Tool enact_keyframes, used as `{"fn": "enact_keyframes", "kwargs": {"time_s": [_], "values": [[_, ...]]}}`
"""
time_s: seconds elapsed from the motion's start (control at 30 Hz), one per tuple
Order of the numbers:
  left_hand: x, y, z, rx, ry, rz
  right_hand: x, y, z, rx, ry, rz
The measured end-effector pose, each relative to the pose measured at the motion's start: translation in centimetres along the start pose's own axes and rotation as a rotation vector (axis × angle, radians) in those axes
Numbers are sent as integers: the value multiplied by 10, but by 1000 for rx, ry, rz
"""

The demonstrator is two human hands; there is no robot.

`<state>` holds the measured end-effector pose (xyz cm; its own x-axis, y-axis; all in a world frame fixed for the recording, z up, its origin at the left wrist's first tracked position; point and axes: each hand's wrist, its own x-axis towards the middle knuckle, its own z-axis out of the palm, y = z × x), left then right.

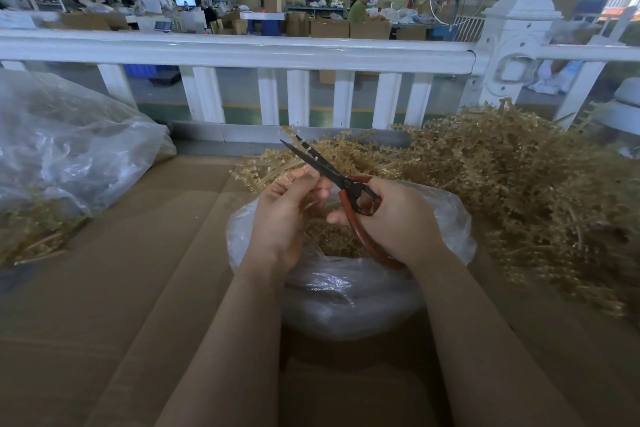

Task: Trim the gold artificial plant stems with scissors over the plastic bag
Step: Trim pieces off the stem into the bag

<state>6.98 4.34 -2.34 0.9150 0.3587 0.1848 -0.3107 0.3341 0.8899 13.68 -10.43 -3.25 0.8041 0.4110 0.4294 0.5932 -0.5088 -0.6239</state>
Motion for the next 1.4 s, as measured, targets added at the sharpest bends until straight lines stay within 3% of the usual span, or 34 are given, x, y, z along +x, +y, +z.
{"fn": "enact_keyframes", "kwargs": {"time_s": [0.73, 0.97, 1.23, 1.4], "values": [[4, -4, -4, -91, 30, -54, 4, 7, 4, -13, -74, -3], [5, -1, -4, -136, 195, -16, 2, 6, 0, -37, -78, 0], [2, -3, -2, -84, 131, -11, 2, 4, -1, -170, 4, -60], [3, -5, -4, -114, 127, -34, 1, 5, 0, -141, -25, -34]]}}
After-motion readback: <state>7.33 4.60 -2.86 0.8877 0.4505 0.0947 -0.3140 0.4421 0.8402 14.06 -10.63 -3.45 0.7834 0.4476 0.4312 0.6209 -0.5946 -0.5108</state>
